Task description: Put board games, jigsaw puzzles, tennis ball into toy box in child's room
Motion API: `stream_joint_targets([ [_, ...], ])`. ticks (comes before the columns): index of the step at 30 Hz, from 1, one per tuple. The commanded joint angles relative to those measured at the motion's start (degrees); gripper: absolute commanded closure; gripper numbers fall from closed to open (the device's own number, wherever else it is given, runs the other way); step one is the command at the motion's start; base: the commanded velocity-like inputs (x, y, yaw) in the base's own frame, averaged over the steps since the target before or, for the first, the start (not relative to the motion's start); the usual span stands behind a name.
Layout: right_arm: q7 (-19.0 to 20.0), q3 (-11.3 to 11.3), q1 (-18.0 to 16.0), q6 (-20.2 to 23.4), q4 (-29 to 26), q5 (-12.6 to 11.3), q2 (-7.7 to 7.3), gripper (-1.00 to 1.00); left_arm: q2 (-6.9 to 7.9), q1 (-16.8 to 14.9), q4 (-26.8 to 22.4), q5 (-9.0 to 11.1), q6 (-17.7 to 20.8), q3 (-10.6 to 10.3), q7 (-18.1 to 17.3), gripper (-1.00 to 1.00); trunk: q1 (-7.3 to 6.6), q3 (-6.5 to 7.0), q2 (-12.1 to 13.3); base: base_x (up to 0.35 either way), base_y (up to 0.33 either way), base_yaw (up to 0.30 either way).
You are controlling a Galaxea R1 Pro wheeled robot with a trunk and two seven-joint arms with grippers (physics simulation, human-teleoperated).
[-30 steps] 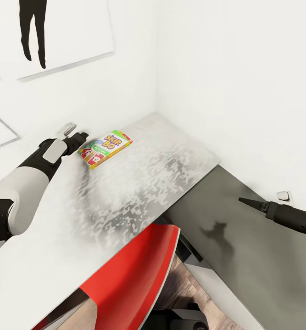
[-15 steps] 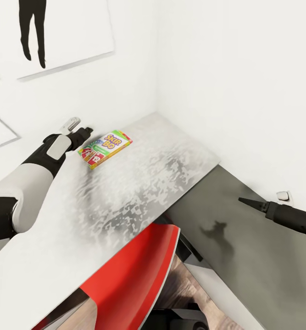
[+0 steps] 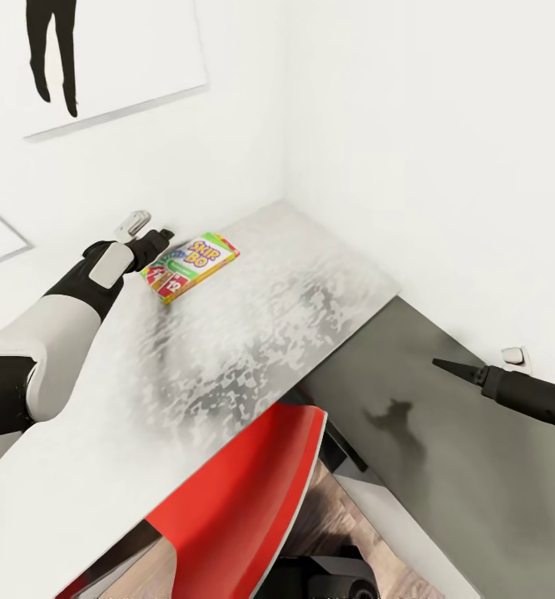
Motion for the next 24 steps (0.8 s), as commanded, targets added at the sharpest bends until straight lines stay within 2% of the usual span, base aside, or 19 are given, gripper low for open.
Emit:
stream_joint_targets([
  [1,0.4,-0.1,-0.1,0.3,0.0,0.3,-0.02,-1.00,-0.06,0.0,-0.1,0.6,0.2,-0.4,0.5,-1.00,0.03,-0.16,-0.1,0.000,0.000,0.000],
  [24,0.4,-0.1,-0.1,0.3,0.0,0.3,-0.23,-1.00,-0.75,0.1,0.5,0.5,0.2,-0.5,0.4,-1.00,0.03,-2.22,-0.1,0.000,0.000,0.000],
])
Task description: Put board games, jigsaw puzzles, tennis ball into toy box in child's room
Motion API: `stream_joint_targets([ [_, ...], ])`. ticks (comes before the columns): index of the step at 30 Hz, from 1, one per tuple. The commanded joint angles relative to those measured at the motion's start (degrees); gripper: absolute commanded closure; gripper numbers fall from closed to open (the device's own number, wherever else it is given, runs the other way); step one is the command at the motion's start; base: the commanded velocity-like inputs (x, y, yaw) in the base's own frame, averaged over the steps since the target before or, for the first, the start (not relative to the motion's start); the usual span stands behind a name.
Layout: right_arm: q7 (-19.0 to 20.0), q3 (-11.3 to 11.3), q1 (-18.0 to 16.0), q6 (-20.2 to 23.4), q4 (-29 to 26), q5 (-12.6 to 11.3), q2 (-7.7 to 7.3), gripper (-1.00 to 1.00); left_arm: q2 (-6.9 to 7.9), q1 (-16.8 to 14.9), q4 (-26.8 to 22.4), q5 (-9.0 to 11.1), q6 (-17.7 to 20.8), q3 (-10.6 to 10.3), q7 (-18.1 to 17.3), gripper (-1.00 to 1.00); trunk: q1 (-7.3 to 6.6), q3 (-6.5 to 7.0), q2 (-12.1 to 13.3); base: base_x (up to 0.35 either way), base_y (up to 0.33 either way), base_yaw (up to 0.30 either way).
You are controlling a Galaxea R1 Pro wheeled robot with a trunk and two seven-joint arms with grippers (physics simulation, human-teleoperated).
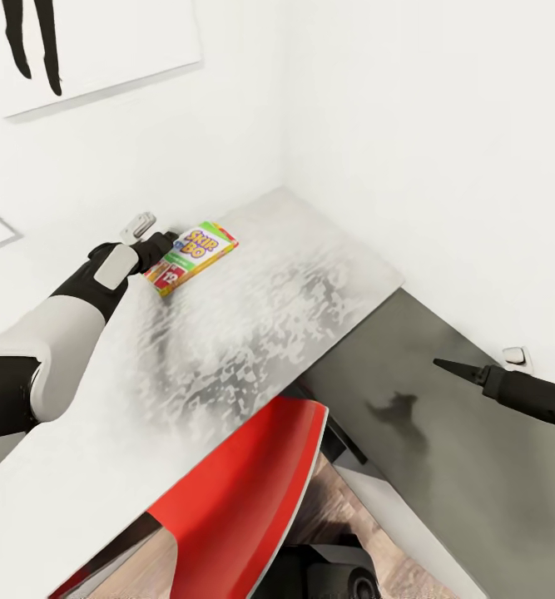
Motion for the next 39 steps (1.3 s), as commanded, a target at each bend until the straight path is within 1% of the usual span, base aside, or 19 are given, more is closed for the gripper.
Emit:
stream_joint_targets([
  [1,0.4,-0.1,0.0,0.3,0.0,0.3,0.00,-1.00,0.06,0.0,-0.1,0.6,0.2,-0.4,0.5,-1.00,0.03,-0.17,-0.1,0.000,0.000,0.000],
  [13,0.4,-0.1,0.0,0.3,0.0,0.3,-0.15,-1.00,0.04,0.1,0.4,0.6,0.1,-0.4,0.4,-1.00,0.03,-1.18,-0.1,0.000,0.000,0.000],
  [29,0.4,-0.2,0.0,0.3,0.0,0.3,-0.58,-1.00,0.09,0.5,1.8,0.5,-0.1,-0.4,0.0,-1.00,0.03,-1.42,-0.1,0.000,0.000,0.000],
  [33,0.5,-0.9,0.0,0.3,0.0,0.3,-0.59,-1.00,0.10,0.5,2.0,0.5,-0.1,-0.4,0.0,-1.00,0.03,-1.43,-0.1,0.000,0.000,0.000],
  [37,0.5,-2.1,0.0,0.3,0.0,0.3,-0.56,-1.00,0.10,0.5,2.1,0.5,-0.1,-0.4,-0.1,-1.00,0.03,-1.43,-0.1,0.000,0.000,-0.001],
  [39,0.5,-2.3,0.0,0.3,0.0,0.3,-0.57,-1.00,0.10,0.5,2.1,0.5,-0.1,-0.4,-0.1,-1.00,0.03,-1.43,-0.1,0.000,0.000,-0.015],
])
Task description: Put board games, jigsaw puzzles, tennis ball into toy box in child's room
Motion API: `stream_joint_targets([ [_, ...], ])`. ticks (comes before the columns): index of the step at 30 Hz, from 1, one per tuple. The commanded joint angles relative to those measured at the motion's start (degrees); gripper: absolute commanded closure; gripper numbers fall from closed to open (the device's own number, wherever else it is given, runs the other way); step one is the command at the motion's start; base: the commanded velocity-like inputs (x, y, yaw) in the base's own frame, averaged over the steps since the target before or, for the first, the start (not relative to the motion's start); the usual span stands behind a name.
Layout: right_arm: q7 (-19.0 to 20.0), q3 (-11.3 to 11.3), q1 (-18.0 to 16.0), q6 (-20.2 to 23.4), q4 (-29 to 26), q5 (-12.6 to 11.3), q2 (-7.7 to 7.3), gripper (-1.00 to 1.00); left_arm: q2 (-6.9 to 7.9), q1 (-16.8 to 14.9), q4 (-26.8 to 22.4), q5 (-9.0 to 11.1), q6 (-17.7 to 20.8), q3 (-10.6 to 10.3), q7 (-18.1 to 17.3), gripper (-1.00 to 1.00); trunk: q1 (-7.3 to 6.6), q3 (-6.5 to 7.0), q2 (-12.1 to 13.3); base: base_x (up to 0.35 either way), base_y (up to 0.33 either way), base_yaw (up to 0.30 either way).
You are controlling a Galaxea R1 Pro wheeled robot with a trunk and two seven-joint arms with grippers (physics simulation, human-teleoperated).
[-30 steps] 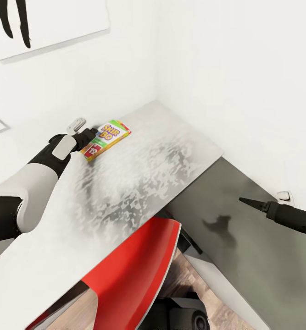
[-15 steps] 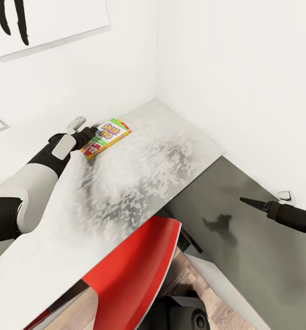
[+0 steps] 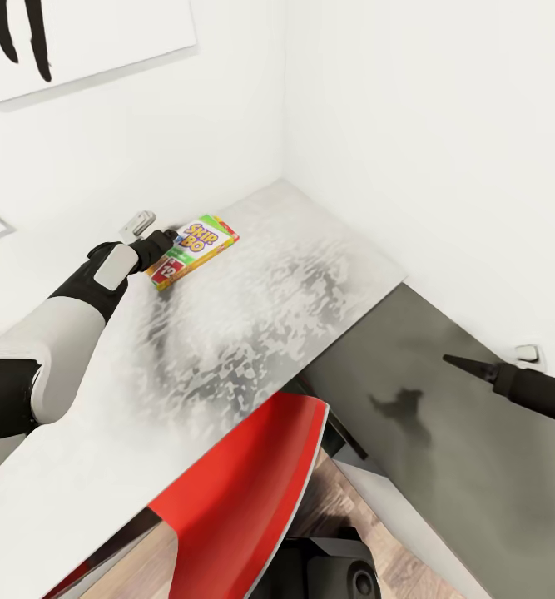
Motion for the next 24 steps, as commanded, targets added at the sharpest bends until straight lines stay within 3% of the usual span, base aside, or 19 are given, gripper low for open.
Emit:
stream_joint_targets([
  [1,0.4,-0.2,0.0,0.3,0.0,0.3,0.00,-1.00,0.05,0.0,3.6,1.0,0.1,-0.4,0.5,-1.00,0.06,-0.08,-0.1,0.000,0.000,-0.059],
  [13,0.4,-0.8,0.0,0.3,0.0,0.3,0.11,-1.00,0.01,0.0,3.6,1.0,0.2,-0.4,0.4,-1.00,0.06,-0.08,-0.1,0.000,0.000,-0.160],
  [24,0.4,-0.8,0.1,0.3,0.0,0.3,0.29,-1.00,0.05,0.1,3.6,1.0,0.2,-0.4,0.3,-1.00,0.06,-0.08,-0.1,0.000,0.000,-0.044],
])
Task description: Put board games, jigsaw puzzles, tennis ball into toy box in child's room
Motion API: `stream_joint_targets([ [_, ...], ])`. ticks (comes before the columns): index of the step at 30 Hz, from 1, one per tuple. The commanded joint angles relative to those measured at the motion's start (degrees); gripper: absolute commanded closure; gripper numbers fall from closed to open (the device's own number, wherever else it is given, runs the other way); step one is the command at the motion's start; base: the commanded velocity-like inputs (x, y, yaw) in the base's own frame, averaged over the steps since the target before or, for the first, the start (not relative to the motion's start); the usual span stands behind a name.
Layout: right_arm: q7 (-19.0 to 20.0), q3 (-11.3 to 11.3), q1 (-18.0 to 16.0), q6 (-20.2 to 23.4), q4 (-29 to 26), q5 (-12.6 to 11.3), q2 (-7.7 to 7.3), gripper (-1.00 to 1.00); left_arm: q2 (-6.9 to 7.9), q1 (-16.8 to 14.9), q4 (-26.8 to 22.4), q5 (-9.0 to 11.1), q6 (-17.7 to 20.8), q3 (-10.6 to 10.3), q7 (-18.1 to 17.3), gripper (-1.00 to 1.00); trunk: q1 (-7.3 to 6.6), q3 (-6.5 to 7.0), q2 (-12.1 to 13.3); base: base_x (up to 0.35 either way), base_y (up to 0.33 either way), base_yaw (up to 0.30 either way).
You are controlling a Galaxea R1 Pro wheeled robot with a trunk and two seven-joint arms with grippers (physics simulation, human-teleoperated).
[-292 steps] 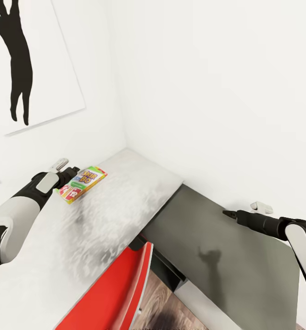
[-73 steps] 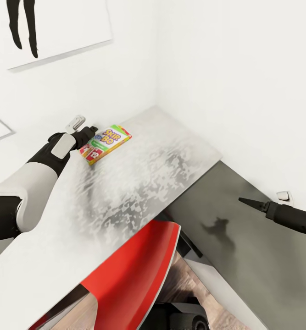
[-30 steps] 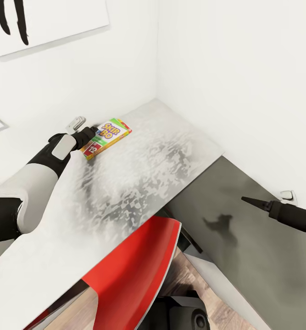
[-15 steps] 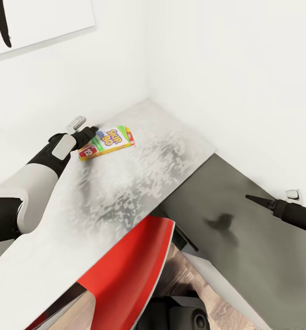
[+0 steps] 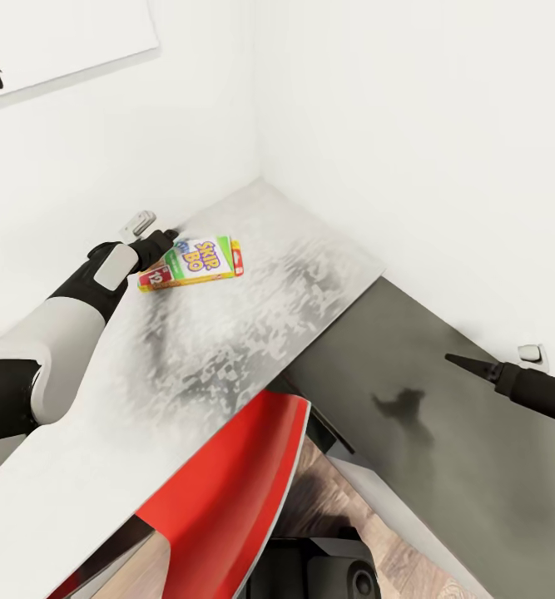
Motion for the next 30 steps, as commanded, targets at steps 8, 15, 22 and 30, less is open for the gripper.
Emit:
stream_joint_targets([
  [8,0.4,-0.1,0.0,0.3,0.0,0.3,0.07,-1.00,0.05,0.0,3.8,1.1,0.2,-0.4,0.5,-1.00,0.05,-0.08,-0.1,0.000,0.000,-0.008],
  [15,0.4,-0.1,-0.1,0.3,0.0,0.3,0.12,-1.00,0.05,0.0,3.8,1.1,0.2,-0.4,0.5,-1.00,0.05,-0.08,-0.1,0.000,0.000,-0.002],
  [22,0.4,-0.1,0.0,0.3,0.0,0.3,0.13,-1.00,0.05,0.0,3.8,1.1,0.2,-0.4,0.5,-1.00,0.05,-0.08,-0.1,0.000,0.000,-0.008],
  [30,0.3,-0.1,0.0,0.3,0.0,0.3,0.14,-1.00,0.03,0.0,3.7,1.2,0.2,-0.4,0.5,-1.00,0.05,-0.08,-0.1,0.000,0.000,-0.157],
])
